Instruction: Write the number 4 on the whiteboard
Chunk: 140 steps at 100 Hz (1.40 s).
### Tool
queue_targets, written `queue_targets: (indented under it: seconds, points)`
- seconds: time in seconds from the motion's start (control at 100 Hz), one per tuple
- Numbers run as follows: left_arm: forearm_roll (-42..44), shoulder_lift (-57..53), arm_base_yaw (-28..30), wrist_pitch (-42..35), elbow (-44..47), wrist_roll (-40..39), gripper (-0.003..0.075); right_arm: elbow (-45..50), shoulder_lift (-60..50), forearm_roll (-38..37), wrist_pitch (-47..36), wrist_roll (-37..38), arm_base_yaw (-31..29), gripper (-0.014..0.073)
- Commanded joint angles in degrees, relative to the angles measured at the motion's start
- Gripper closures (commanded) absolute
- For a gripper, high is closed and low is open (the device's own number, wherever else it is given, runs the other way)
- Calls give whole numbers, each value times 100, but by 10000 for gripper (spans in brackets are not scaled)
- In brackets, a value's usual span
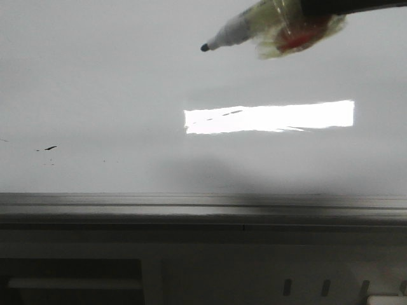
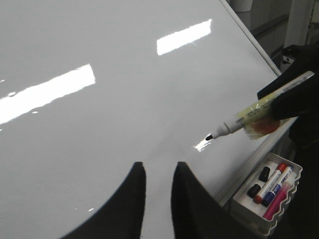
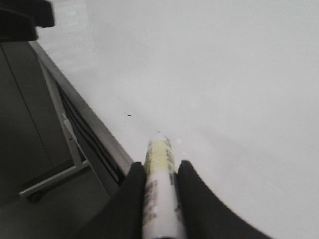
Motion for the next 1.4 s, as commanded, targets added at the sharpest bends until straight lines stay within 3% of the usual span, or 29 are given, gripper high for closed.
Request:
queue_targets:
  seconds: [0.0,0.34,0.75,1.04,1.39]
  points:
    - [-150,-374,84,-427,14,-72,733,-225,163,37,-689,-8,5,658]
    - [-412,-685,87,-441,69,-72,741,-640,1277,-146,-1384,-102,5,658]
    - [-544,-685,87,-396,69,-72,741,-638,1749,-136,-2046,-114,-9,658]
    - [-544,-685,87,-350,69,-72,741,-638,1749,72,-1818,-114,-493,658]
    - [-544,-685,87,-350,69,-72,741,-638,1864,72,-1194,-114,-549,658]
